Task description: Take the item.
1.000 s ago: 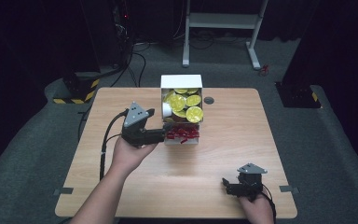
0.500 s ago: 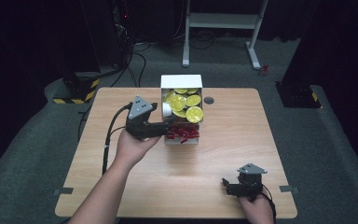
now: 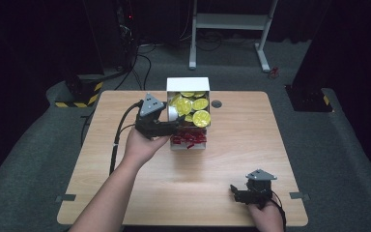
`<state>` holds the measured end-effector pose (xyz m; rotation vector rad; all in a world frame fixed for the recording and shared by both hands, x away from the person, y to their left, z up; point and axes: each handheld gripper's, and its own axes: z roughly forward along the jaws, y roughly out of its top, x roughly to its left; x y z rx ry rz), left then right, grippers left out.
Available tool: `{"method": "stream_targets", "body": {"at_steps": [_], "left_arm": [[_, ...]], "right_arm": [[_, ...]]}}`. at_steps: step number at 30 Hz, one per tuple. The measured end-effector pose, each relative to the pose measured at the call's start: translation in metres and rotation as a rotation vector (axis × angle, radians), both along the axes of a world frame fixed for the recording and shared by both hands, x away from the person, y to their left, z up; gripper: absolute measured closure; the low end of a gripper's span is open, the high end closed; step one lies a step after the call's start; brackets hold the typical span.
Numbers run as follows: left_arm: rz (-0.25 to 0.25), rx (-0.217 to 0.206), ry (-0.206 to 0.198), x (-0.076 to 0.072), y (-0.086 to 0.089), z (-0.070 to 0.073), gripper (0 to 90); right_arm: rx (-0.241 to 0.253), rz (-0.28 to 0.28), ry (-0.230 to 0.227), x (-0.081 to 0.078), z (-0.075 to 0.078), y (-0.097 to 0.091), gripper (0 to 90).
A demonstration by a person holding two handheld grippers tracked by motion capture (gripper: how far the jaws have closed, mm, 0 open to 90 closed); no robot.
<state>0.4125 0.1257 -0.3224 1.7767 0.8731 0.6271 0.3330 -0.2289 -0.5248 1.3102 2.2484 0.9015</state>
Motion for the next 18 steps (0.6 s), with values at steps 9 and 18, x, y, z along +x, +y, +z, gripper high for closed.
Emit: {"method": "stream_targets", "body": {"at_steps": [9,18], "left_arm": [[0.019,0.006,-0.013,0.007,-0.009,0.010,28.7],[0.023,0.041,0.007,0.023,-0.019,0.010,25.5]], "right_arm": [[0.001,0.001,0.002,0.000,0.000,0.000,7.6],[0.001,0.003,0.002,0.000,0.000,0.000,7.6]]}}
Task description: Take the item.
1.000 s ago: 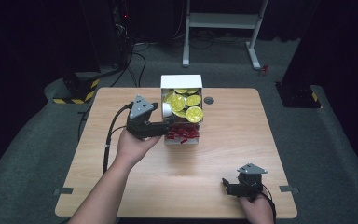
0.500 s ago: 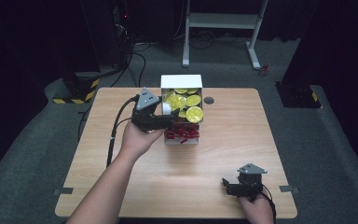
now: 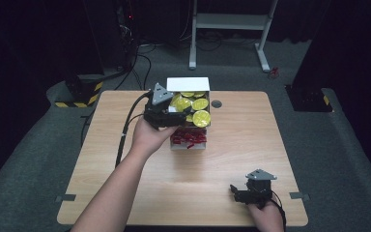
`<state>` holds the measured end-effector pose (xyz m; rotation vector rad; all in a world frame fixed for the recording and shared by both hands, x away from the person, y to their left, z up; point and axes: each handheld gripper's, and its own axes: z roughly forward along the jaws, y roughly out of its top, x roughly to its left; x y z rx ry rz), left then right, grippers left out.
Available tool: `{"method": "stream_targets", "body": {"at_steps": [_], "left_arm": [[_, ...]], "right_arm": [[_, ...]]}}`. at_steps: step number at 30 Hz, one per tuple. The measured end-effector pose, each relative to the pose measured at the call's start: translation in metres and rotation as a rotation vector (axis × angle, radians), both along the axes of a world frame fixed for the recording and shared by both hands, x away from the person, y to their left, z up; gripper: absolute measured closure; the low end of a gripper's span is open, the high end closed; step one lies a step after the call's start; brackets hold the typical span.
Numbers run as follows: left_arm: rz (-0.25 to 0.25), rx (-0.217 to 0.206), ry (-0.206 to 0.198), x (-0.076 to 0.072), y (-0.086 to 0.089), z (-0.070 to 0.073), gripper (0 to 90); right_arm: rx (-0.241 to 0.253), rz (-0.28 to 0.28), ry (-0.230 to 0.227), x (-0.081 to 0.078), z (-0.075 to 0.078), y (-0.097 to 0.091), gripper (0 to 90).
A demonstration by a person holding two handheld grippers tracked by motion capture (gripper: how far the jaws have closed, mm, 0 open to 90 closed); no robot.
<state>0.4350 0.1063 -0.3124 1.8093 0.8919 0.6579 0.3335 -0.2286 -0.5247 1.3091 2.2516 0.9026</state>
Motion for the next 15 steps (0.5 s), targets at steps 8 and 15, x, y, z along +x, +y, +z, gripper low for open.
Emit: {"method": "stream_targets", "body": {"at_steps": [8,15], "left_arm": [[0.006,0.022,0.024,0.014,-0.005,-0.006,24.6],[0.012,0.025,0.028,0.017,-0.010,-0.009,25.8]], "right_arm": [[0.001,0.001,0.002,-0.001,0.000,0.000,7.7],[0.001,0.004,0.002,-0.001,0.000,0.000,7.6]]}}
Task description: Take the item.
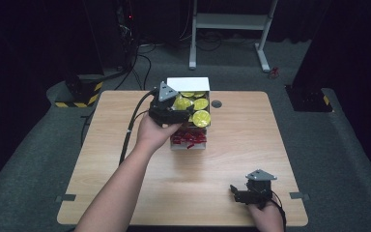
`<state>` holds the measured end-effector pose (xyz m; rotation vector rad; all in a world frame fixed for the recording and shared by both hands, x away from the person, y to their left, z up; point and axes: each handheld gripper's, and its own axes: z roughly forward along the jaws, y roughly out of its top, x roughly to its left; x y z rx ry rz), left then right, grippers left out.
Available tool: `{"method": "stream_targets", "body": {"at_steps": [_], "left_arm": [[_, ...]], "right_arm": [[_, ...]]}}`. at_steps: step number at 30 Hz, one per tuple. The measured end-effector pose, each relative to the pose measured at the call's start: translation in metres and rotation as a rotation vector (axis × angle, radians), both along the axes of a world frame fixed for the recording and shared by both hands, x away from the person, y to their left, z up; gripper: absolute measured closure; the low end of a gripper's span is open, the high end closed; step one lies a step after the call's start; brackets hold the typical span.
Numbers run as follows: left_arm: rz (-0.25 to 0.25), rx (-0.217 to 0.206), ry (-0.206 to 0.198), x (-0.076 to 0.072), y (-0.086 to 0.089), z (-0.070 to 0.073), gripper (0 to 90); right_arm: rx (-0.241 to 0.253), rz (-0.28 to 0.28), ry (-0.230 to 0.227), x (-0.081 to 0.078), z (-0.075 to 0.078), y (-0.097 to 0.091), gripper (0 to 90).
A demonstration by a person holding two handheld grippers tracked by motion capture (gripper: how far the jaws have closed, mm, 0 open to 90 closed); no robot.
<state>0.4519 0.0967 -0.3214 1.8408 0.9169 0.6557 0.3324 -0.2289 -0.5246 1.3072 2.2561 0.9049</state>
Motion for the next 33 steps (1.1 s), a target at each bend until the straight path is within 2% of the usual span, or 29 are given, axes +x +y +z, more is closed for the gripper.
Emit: {"method": "stream_targets", "body": {"at_steps": [1,6,9,12,17,22,26,33], "left_arm": [[0.002,0.015,0.004,0.001,-0.002,-0.002,25.9],[-0.001,0.032,0.007,0.003,-0.004,-0.006,28.3],[-0.008,0.021,0.005,0.002,-0.004,-0.007,31.1],[-0.003,0.039,-0.013,-0.001,-0.005,-0.009,32.1],[0.005,0.039,-0.026,-0.003,-0.005,-0.010,37.1],[0.004,0.036,-0.035,-0.005,-0.005,-0.011,37.5],[-0.001,0.010,-0.038,-0.008,-0.005,-0.012,37.8],[-0.009,-0.008,-0.048,-0.011,-0.004,-0.010,38.0]], "right_arm": [[0.001,0.001,0.001,0.000,0.000,0.000,7.7],[0.001,0.003,0.000,0.000,0.000,0.000,7.7],[0.001,0.003,0.000,0.000,0.000,0.000,7.7],[0.001,0.002,0.000,0.000,0.000,0.000,7.7],[0.001,0.002,0.000,0.000,0.000,0.000,7.7],[0.001,0.003,0.000,0.000,0.000,0.000,7.7],[0.001,0.002,0.000,0.000,0.000,0.000,7.7],[-0.001,0.005,-0.002,0.000,0.000,0.000,7.7]]}}
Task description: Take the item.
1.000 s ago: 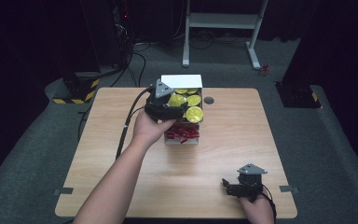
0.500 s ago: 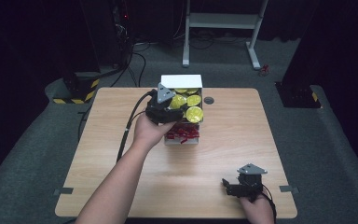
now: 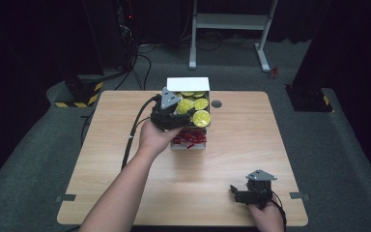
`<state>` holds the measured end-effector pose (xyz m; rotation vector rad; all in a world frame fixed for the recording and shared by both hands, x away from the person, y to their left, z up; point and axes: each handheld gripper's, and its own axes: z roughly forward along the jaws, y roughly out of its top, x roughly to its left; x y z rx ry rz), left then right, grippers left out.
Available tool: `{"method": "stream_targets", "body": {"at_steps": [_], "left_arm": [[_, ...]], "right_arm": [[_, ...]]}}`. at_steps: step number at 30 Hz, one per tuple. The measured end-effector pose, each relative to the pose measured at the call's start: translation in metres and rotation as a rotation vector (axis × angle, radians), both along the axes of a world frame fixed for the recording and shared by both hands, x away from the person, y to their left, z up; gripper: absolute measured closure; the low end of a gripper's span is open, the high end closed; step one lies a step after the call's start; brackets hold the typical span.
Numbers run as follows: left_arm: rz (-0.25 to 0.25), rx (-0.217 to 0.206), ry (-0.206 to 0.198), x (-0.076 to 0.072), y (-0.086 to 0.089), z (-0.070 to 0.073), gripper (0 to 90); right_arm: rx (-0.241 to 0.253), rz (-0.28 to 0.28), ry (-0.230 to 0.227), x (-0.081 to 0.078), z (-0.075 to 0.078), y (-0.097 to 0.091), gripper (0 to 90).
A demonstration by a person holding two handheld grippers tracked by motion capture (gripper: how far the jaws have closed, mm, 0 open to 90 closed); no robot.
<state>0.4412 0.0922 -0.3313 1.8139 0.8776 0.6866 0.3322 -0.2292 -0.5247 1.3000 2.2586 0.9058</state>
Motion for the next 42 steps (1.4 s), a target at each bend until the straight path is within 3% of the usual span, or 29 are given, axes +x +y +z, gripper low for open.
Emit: {"method": "stream_targets", "body": {"at_steps": [16,20,42], "left_arm": [[0.002,-0.044,-0.028,-0.004,0.005,0.009,38.2],[-0.010,-0.075,-0.028,-0.005,0.007,0.014,38.2],[-0.010,-0.081,-0.037,-0.013,0.016,0.023,38.2]], "right_arm": [[-0.001,0.000,0.001,0.000,0.000,0.000,7.7],[-0.001,0.000,0.001,0.000,0.000,0.000,7.7],[-0.003,0.002,-0.002,0.000,0.000,0.000,7.6]]}}
